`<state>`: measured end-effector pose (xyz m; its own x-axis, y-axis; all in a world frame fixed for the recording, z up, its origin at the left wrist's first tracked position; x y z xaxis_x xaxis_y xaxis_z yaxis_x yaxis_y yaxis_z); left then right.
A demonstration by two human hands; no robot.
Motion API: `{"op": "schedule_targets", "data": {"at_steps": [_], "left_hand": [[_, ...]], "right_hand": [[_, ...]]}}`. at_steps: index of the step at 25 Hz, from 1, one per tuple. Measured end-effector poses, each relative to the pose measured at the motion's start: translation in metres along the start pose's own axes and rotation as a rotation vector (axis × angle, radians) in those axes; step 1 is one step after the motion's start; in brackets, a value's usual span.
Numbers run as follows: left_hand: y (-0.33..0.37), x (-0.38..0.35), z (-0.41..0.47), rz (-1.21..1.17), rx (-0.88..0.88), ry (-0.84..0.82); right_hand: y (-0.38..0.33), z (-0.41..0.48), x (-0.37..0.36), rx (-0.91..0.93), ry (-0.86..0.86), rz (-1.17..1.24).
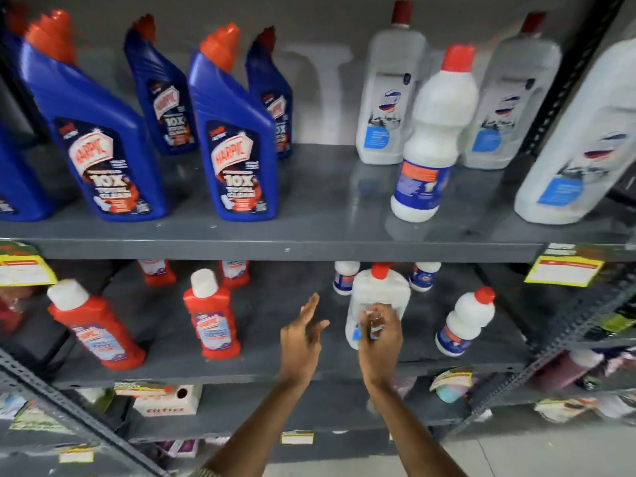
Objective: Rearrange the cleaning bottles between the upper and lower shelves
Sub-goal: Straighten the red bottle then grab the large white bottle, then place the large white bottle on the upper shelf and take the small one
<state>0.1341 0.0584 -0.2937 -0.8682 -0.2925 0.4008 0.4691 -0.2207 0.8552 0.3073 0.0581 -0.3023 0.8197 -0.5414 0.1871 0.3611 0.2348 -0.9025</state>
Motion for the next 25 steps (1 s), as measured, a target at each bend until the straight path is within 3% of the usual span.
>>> {"op": "schedule_targets", "data": {"at_steps": [3,8,12,19,25], "left_hand": [[0.013,-0.053,0.012,-0.029,0.112,-0.072],[0.019,-0.093,0.039,-0.152,0.264,-0.183],[0.033,-0.065,0.012,-0.180,0.158,-0.072],[0.129,0.072,-0.053,-0.037,-0.078,0.148],[0.262,0.156,-0.002,-0.061,-0.314,0.330]], "right_hand": [[0.028,0.046,0.041,-0.021,0.000,-0.093],[0.046,0.079,0.037,-0.232,-0.461,0.061],[0.024,0.059,0.052,-0.216,-0.440,0.112],[-0.124,0.023,0.083,0.059,-0.660,0.293],[-0.280,0.078,0.088,0.357,-0.668,0.425]]}}
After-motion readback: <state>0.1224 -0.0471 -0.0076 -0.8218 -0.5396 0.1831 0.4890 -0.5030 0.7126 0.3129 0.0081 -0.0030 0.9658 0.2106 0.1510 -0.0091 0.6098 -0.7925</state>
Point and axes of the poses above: each hand's wrist, its own z-axis towards the middle knuckle, its own x-axis out of the back of the hand, y = z × x, the point moved 5 cm from there along z, towards the middle knuckle, and after that the axes turned 3 degrees about z, right-handed, at the moved point
